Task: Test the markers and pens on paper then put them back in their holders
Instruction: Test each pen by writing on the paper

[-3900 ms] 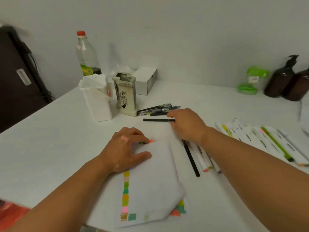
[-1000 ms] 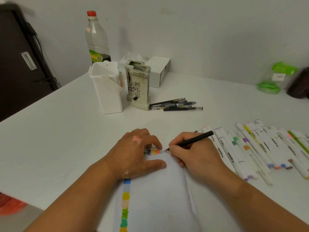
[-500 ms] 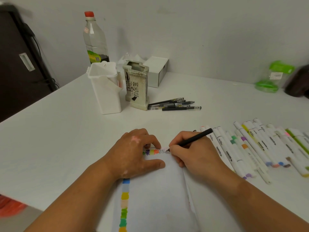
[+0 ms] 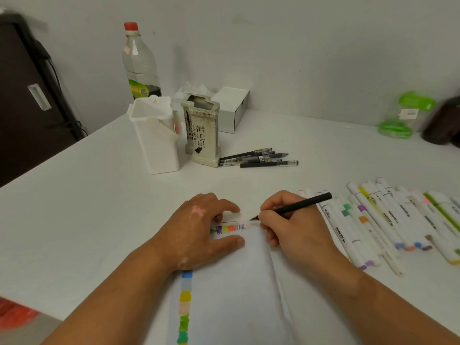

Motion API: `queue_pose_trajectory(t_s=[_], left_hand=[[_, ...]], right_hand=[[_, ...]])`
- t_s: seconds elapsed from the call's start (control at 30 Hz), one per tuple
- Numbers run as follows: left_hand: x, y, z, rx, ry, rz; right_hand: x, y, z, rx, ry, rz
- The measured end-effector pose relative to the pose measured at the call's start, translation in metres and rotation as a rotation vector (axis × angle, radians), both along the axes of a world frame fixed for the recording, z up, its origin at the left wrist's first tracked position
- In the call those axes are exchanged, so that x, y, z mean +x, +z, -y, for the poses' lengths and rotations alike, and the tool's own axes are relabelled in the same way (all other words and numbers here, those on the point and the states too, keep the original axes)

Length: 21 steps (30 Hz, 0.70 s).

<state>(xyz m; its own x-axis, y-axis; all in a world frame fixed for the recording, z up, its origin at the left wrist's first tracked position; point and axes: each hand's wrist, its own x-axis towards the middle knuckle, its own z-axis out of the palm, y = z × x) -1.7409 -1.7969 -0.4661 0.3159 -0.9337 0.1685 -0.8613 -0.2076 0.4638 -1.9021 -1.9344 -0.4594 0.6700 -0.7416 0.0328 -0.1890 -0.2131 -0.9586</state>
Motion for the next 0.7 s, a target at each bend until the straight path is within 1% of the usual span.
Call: queue_pose_trajectory(t_s=[0.07,0.17,0.23,0.37,0.47,0.6,0.7], left_hand=[[0.0,0.004,-0.001,-0.061,0.032,-0.084],[-0.002,0.011,-0.001,-0.156,0.027,-0.203],[-0.004,0.011,-0.001,-0.2,0.033,-0.218],[-0.006,0.01,0.0,-0.247,0.06,-0.202],[-0.006,0.009,-0.001,-0.286,0.057,-0.197],[-0.004,0.006,-0.001,-0.304,0.071,-0.279],[-0.005,0.005,-0.001,-0.323,0.053,-0.305]], right_hand=[[-0.002,0.003,0.003,0.08,-0.009,0.107],[-0.007,0.009,0.007,0.123,0.012,0.205],[-0.008,0.012,0.008,0.151,0.037,0.242],[-0.008,0.014,0.007,0.28,0.086,0.326],[-0.009,0.016,0.008,0.268,0.085,0.36],[-0.011,0.017,0.009,0.246,0.088,0.375],[-0.011,0.015,0.008,0.248,0.098,0.365]])
